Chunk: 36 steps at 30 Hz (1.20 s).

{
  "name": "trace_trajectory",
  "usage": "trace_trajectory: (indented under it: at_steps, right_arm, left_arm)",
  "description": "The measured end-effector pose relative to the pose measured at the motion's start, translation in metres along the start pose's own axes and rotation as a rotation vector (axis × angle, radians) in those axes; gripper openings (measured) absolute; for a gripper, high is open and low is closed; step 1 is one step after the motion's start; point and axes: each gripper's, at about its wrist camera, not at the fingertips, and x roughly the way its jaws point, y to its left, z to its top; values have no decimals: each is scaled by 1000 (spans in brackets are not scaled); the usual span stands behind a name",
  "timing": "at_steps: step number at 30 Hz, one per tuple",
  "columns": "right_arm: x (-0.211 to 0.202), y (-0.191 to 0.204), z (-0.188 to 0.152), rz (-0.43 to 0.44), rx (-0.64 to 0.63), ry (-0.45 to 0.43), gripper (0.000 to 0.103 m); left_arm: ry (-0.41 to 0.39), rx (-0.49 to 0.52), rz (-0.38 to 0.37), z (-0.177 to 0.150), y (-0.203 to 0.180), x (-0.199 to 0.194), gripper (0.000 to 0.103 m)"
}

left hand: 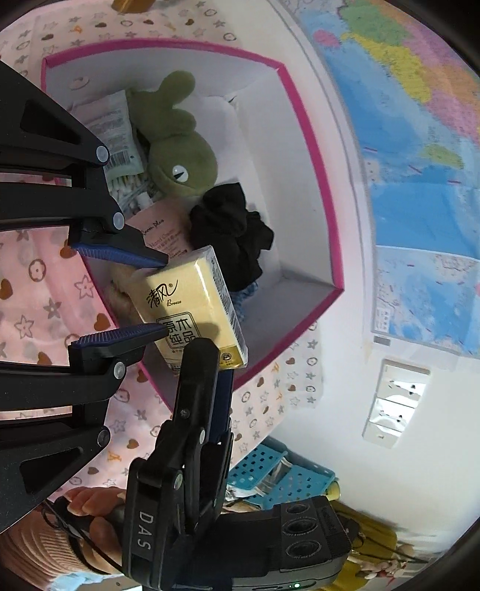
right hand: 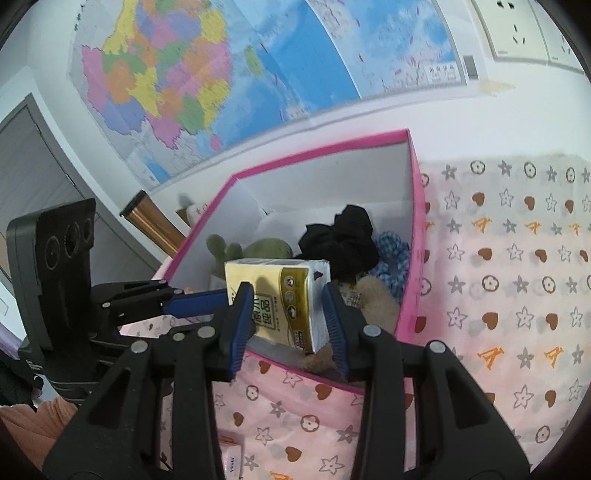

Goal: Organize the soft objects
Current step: 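Carry the yellow tissue box into the pink box and open the right gripper, then lower the right gripper and grasp the floral tissue pack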

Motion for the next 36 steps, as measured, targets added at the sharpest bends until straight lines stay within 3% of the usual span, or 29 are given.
trace_trajectory:
  at_steps: [5,11,19,27,36]
  right_arm:
    - [5,-2,0,-76,7,-8,50]
    - [-4,2,-4,-89,-23,-22,50]
    - [-10,15,-19,-69,-58,-13,50]
    - [-28,35,-40,-3,-105,-16,50]
    - [-37,51,-76,40,-162,44,55]
  left_arm:
    - [5,-28,40,2,8,7,30]
    - [-23,-32,53,-10,14,-1,33]
    - [-87,-32,42,-30,17,-26,34]
    - [-172,-47,30,-57,16,-60,58]
    - [-125,-68,35,-99,9,-59,59]
